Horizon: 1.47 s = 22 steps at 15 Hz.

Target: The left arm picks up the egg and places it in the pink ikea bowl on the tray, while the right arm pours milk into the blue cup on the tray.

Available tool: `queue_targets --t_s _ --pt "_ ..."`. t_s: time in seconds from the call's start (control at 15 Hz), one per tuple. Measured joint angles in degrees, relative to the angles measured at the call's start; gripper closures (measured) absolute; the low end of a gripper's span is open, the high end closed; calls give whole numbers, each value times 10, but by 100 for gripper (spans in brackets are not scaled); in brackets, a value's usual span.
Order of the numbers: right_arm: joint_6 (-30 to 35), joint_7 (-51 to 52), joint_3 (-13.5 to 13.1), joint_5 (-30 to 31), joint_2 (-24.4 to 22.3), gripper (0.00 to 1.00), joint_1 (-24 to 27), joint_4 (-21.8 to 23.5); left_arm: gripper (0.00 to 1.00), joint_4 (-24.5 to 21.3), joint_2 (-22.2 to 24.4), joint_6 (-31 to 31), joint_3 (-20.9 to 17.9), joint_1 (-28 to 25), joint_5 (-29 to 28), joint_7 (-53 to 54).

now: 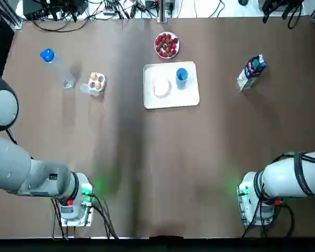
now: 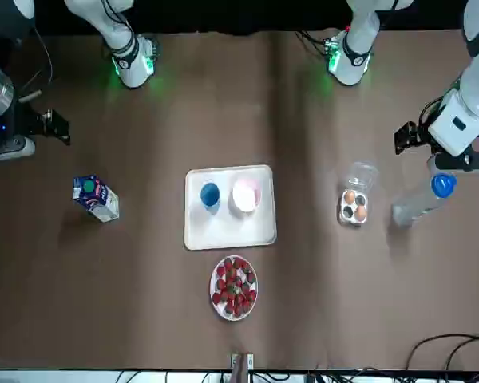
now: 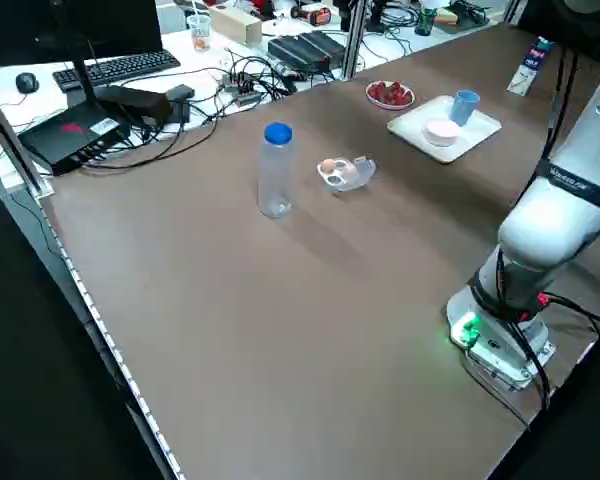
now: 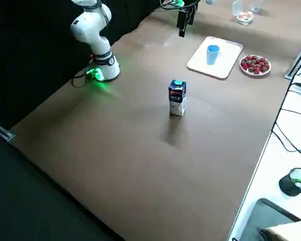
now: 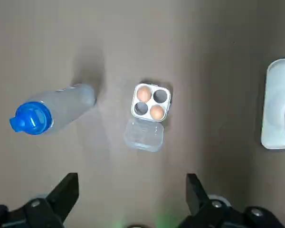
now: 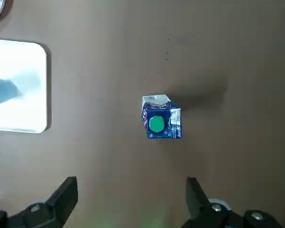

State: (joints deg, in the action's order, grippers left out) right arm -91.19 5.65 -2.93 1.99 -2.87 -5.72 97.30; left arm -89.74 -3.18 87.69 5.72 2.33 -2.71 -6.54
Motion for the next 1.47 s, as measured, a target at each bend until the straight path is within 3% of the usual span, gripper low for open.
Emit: queue_targets --t_s 0.4,0.67,0.87,1.13,1.47 --pt "0 -1 -1 0 0 0 0 0 0 -1 -5 0 0 0 0 0" --pt "-2 0 -1 -2 0 0 1 0 0 -12 -45 39 -1 -11 0 0" --pt "-7 21 -6 -10 1 0 5 0 0 -89 -77 156 -1 -18 0 4" --pt "-28 158 -9 -55 14 0 53 0 0 -198 -80 282 3 -17 -5 13" --pt "-50 345 -12 -99 52 0 110 -2 0 -291 -82 384 7 -9 -42 16"
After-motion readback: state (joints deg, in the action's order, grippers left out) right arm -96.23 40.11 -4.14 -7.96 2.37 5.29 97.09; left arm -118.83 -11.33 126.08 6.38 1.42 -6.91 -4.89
